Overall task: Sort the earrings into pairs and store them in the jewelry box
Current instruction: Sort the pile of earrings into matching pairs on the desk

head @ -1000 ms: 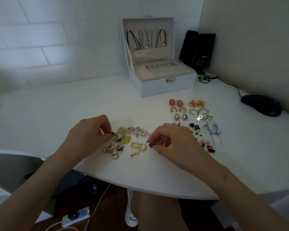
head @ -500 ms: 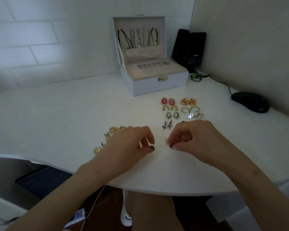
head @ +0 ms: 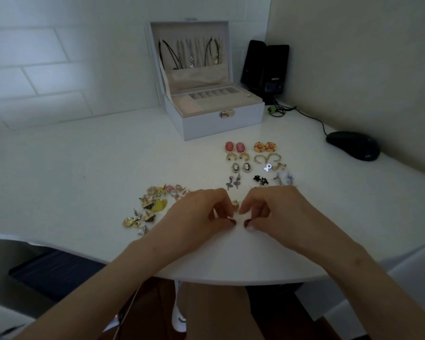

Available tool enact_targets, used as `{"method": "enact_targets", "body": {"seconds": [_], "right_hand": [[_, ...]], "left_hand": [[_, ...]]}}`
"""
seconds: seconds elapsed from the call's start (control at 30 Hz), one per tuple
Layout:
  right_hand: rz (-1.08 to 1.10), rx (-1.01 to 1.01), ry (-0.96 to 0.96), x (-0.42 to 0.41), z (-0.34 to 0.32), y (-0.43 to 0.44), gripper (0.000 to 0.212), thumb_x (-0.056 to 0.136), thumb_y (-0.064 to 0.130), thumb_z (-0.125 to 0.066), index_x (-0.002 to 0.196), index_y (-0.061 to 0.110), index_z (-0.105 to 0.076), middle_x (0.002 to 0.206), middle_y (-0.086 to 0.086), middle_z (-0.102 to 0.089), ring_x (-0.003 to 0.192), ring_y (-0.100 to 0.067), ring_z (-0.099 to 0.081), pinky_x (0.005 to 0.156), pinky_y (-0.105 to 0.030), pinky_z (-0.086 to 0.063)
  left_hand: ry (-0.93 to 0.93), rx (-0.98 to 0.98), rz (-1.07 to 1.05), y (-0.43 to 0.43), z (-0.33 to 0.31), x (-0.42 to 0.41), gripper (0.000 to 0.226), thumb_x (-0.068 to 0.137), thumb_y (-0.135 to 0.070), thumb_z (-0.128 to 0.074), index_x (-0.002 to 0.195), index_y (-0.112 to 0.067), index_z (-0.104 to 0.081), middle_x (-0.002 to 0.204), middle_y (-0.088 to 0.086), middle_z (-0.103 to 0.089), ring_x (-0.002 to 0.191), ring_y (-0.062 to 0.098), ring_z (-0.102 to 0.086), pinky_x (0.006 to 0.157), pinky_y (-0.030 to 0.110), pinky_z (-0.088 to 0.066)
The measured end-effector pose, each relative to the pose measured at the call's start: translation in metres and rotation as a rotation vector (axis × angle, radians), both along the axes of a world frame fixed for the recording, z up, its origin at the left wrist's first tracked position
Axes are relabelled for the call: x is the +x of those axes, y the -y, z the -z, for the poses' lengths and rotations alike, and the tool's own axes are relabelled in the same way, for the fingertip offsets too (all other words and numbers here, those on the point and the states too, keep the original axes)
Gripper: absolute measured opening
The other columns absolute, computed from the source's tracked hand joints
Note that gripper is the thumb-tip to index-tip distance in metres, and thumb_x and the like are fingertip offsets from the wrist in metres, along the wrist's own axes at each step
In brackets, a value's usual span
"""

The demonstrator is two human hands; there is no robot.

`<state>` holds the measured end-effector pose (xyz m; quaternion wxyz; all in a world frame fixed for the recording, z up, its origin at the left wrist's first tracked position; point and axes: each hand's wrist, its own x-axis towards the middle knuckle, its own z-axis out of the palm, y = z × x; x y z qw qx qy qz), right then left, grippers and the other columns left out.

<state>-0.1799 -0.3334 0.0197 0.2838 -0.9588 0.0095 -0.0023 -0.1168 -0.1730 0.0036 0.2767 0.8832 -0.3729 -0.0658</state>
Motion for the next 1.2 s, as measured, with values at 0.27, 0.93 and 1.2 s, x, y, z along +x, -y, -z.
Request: {"method": "enact_targets", "body": {"seconds": [0.27, 0.93, 1.2], "right_hand": [[0.016, 0.046, 0.008, 0.001, -0.003, 0.004, 0.015, 0.074, 0.014, -0.075, 0.076, 0.026, -0.066, 0.074, 0.012, -0.060, 0.072, -0.002, -0.056, 0.069, -0.018, -0.046], [0.058, 0.047, 0.041, 0.003, 0.004, 0.007, 0.008, 0.076, 0.014, -0.073, 0.077, 0.022, -0.071, 0.080, 0.003, -0.068, 0.074, -0.005, -0.060, 0.071, -0.017, -0.049], [0.019, 0.050, 0.047, 0.002, 0.004, 0.006, 0.014, 0.076, 0.010, -0.072, 0.082, 0.023, -0.070, 0.077, 0.006, -0.066, 0.074, -0.007, -0.060, 0.069, -0.019, -0.048]], "left_hand": [[-0.014, -0.016, -0.010, 0.002, 0.000, 0.000, 0.011, 0.082, -0.027, -0.066, 0.082, -0.031, -0.056, 0.080, -0.017, -0.060, 0.075, 0.003, -0.054, 0.065, 0.015, -0.040], [-0.068, -0.069, 0.029, 0.002, 0.001, 0.004, 0.004, 0.079, -0.024, -0.070, 0.078, -0.021, -0.067, 0.080, -0.012, -0.065, 0.073, 0.006, -0.055, 0.071, 0.022, -0.045], [-0.011, -0.066, -0.021, -0.004, 0.002, 0.002, 0.010, 0.080, -0.028, -0.069, 0.086, -0.030, -0.061, 0.077, -0.015, -0.062, 0.073, 0.002, -0.055, 0.065, 0.015, -0.041]]}}
